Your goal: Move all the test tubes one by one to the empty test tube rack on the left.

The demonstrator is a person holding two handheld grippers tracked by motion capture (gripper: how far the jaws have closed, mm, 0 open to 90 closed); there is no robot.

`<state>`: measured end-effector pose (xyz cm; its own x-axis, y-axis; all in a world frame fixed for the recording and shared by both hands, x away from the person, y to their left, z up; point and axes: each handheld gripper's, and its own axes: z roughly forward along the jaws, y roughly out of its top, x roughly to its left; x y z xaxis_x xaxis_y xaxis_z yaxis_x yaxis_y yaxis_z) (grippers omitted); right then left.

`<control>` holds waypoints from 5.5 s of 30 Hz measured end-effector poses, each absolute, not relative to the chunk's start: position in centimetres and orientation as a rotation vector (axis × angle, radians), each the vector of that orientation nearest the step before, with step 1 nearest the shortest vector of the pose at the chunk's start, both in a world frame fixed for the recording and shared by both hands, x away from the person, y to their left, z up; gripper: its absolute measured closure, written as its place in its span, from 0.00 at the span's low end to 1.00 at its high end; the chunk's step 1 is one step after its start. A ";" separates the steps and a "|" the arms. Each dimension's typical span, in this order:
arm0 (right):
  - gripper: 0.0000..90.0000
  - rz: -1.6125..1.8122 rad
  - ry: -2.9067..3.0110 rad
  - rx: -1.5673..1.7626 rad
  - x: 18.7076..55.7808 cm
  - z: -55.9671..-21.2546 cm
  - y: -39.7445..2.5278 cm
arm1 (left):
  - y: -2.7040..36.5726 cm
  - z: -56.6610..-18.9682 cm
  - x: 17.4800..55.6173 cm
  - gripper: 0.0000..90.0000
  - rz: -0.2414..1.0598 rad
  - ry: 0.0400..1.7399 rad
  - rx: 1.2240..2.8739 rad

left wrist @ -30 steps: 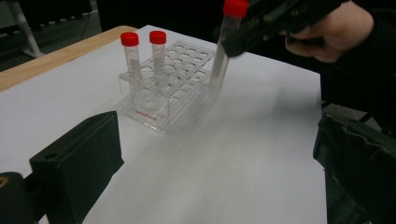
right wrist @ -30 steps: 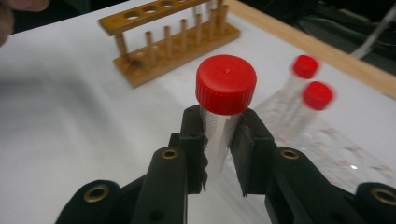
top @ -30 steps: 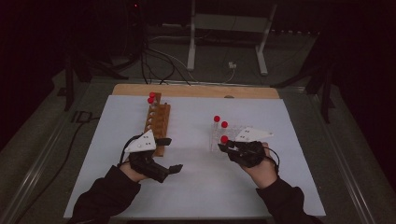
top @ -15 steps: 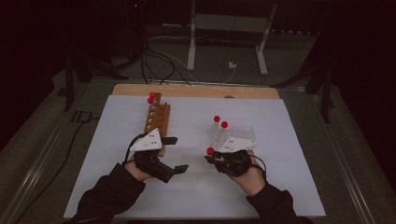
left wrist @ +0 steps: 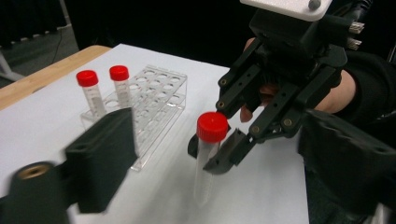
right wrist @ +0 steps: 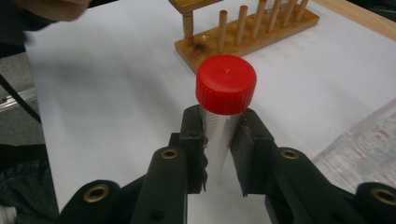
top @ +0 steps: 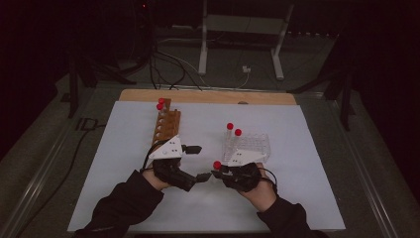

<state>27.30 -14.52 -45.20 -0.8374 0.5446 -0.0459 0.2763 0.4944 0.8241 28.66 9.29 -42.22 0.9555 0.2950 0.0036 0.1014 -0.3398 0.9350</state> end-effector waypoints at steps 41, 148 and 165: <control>0.60 1.349 2.419 0.691 27.1 -44.7 -14.8 | 7.8 -42.6 29.7 0.80 0.267 0.263 1.962; 0.00 1.477 2.270 0.756 27.2 -43.9 -17.2 | 19.0 -45.0 42.6 0.80 0.724 0.919 1.814; 0.00 1.504 2.195 0.772 27.3 -42.5 -18.3 | 19.6 -43.0 40.4 0.48 0.663 0.876 1.811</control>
<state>27.33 -18.33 -42.53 -0.7821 0.6232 0.0047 0.2297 0.2812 0.9318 40.40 19.63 -42.98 0.5910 0.8049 0.0536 0.2709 -0.2606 0.9267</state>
